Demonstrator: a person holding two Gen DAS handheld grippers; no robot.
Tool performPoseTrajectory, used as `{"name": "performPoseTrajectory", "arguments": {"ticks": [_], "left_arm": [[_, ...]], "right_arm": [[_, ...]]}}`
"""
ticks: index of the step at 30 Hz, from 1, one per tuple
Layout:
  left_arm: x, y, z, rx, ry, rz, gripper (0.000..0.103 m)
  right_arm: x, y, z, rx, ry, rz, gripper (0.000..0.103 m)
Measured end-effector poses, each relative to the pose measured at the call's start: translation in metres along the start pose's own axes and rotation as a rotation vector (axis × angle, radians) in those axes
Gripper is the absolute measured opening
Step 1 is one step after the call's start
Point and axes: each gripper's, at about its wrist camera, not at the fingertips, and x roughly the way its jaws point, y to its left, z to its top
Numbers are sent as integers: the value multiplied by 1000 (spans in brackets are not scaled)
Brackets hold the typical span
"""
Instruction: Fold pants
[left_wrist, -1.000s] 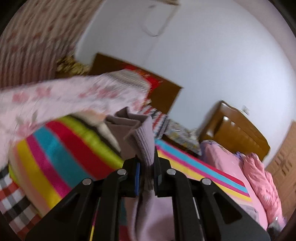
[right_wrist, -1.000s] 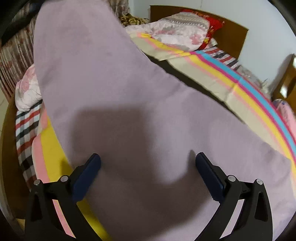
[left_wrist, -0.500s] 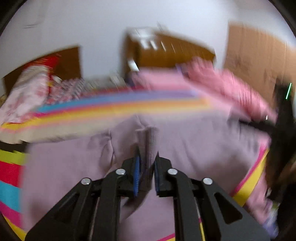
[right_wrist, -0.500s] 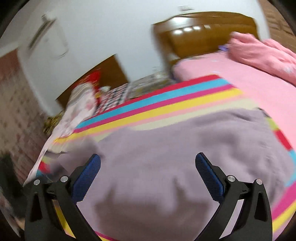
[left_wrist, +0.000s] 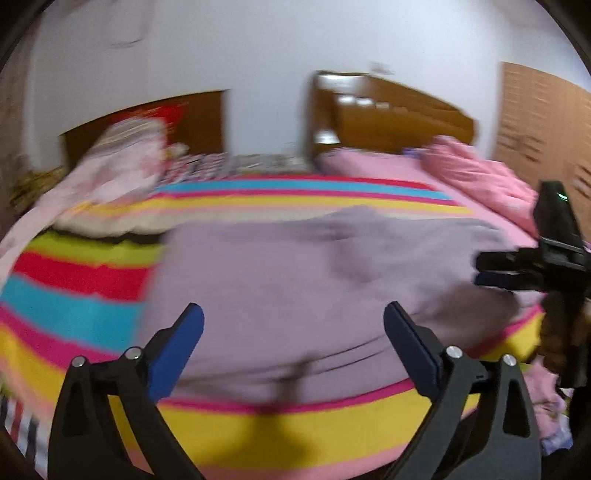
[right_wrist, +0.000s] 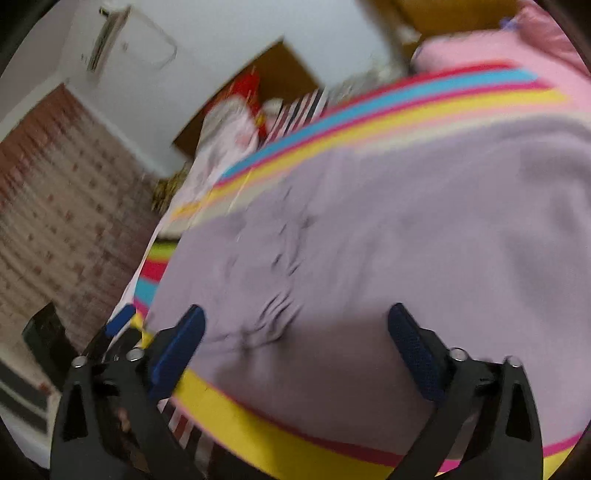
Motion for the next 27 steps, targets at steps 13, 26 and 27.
{"name": "performPoseTrajectory", "arguments": {"ticks": [13, 26, 27], "left_arm": [[14, 43, -32, 59, 32, 114, 99], [6, 37, -42, 100, 31, 152, 100], [7, 36, -38, 93, 22, 152, 100]], "right_arm": [[48, 43, 11, -18, 160, -18, 56], [26, 93, 60, -72, -39, 32, 15], [22, 107, 68, -102, -58, 47, 15]]}}
